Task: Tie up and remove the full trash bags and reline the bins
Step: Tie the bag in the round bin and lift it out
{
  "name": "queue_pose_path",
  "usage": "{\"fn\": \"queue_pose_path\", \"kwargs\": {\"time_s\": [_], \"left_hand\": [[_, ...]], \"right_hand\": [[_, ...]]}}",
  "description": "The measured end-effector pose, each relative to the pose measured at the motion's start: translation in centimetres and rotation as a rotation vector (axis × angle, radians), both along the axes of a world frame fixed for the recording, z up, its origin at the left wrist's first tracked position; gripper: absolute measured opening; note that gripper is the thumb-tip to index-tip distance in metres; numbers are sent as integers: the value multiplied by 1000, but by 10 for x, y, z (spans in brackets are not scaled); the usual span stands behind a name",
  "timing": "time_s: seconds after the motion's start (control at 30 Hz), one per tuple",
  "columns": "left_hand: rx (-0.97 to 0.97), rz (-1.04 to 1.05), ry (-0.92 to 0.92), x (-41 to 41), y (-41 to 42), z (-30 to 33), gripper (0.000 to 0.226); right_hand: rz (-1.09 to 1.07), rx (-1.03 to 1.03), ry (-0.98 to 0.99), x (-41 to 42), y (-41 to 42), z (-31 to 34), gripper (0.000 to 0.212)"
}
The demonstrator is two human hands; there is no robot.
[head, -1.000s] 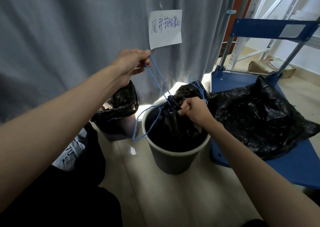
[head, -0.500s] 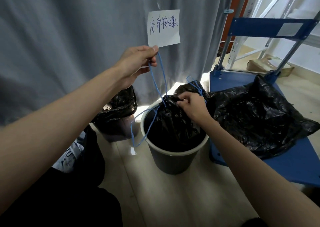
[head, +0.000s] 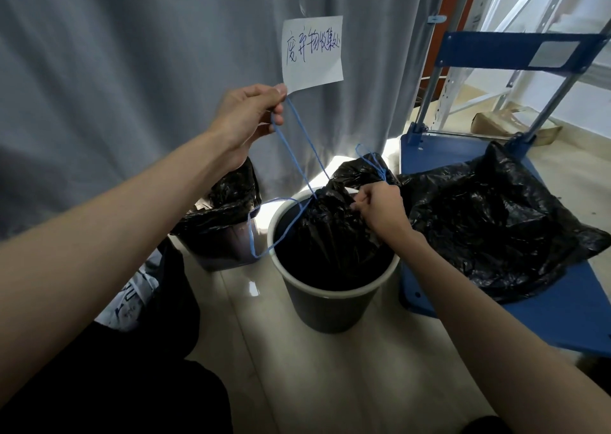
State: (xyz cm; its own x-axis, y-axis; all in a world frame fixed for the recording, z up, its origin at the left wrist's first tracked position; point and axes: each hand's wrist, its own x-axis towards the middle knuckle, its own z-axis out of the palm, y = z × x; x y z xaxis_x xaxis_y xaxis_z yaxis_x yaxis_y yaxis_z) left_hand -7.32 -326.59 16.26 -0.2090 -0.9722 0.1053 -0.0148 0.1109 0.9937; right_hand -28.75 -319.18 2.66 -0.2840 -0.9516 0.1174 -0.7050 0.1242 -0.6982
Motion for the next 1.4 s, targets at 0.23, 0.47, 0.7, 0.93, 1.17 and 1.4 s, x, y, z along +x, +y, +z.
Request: {"fn": "queue_pose_path", "kwargs": {"time_s": [0.23,0.47,0.7,0.93,1.17,1.4], "left_hand": [[-2,-85,-8,-10,3,12,10],[20,-43,36,-13,1,9,12],[148,-25,-119,0,-7,-22,29],[173,-274,-937,-4,18,-75,44],[-6,-343,-1204,-16,33,-70,14],[-177,-325,-1207,-9,24,-48,8]], "right_hand": [[210,-153,-282,31,-1,40,48],[343,-21,-234,46,10,49,31],[242,-43,-436,31,11,31,14],[202,-83,-711,21,7,18,16],[167,-160,-863,29,8,19,18],[171,-153,-852,36,6,20,21]]}}
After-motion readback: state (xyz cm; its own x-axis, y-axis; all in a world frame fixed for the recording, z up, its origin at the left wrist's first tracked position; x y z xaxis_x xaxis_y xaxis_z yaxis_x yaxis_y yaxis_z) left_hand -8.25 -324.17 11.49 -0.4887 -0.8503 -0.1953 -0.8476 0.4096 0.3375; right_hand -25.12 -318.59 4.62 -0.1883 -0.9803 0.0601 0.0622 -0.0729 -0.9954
